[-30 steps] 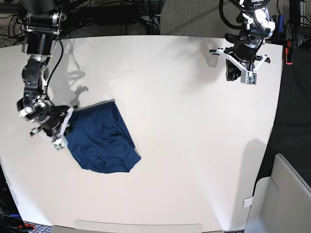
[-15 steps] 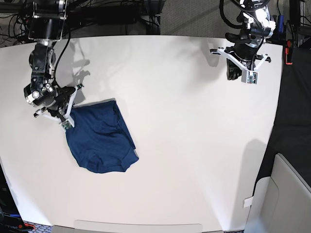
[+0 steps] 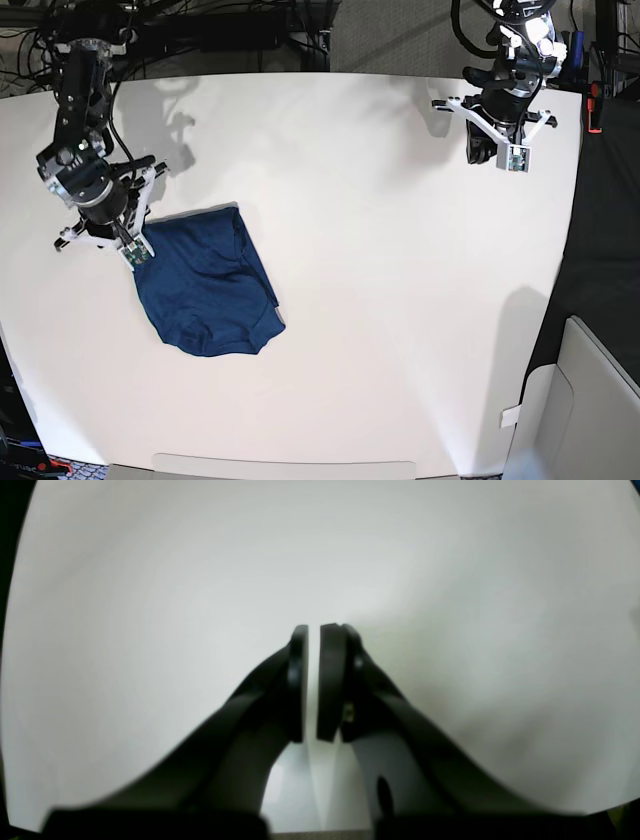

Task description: Fold the T-shirt properly

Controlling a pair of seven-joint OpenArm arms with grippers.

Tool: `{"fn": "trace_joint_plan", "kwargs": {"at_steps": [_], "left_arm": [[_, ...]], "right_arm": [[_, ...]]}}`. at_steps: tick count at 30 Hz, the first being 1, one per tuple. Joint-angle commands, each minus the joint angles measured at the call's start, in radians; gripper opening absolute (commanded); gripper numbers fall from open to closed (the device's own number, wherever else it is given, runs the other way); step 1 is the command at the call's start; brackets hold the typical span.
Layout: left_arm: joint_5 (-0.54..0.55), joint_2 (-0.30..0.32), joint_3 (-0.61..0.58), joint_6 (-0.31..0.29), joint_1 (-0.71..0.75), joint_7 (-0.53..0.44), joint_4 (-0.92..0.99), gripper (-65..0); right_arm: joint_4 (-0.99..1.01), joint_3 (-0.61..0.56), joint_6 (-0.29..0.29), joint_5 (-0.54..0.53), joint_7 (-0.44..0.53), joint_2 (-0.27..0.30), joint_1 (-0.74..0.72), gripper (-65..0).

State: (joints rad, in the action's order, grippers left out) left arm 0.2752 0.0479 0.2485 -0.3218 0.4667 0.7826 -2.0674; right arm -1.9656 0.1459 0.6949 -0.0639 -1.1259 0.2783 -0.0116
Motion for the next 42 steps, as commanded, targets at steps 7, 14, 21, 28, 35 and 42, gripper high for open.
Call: {"fn": "trace_joint_plan", "kwargs": {"at_steps": [7, 14, 21, 28, 35, 42], "left_arm": [[0.008, 0.004, 0.004, -0.001, 0.16, -0.213, -0.029, -61.7], [0.008, 0.005, 0.005, -0.001, 0.292, -0.26, -0.031, -61.7], [0.008, 0.004, 0.007, -0.001, 0.508, -0.523, -0.031, -64.2], [0.008, 0.007, 0.022, -0.001, 0.625, -0.592, -0.029, -64.2], [0.008, 0.007, 0.101, -0.001, 0.657, -0.429, -0.02, -64.3], [0.008, 0.008, 0.061, -0.003, 0.691, -0.346, 0.04, -65.0]], "right_arm": [[-0.085, 0.301, 0.003, -0.271, 0.008, 0.009, 0.187, -57.6], [-0.085, 0.644, 0.003, -0.598, 0.008, 0.069, 0.385, -57.6], [-0.082, 0.828, 0.003, -0.66, 0.008, 0.063, 0.594, -57.6], [-0.081, 0.823, 0.003, -0.62, 0.008, -0.001, 0.763, -57.6], [-0.042, 0.798, 0.003, -0.382, 0.011, -0.121, 0.824, -57.7], [0.004, 0.654, 0.003, -0.167, 0.016, -0.181, 0.853, -57.7]]}}
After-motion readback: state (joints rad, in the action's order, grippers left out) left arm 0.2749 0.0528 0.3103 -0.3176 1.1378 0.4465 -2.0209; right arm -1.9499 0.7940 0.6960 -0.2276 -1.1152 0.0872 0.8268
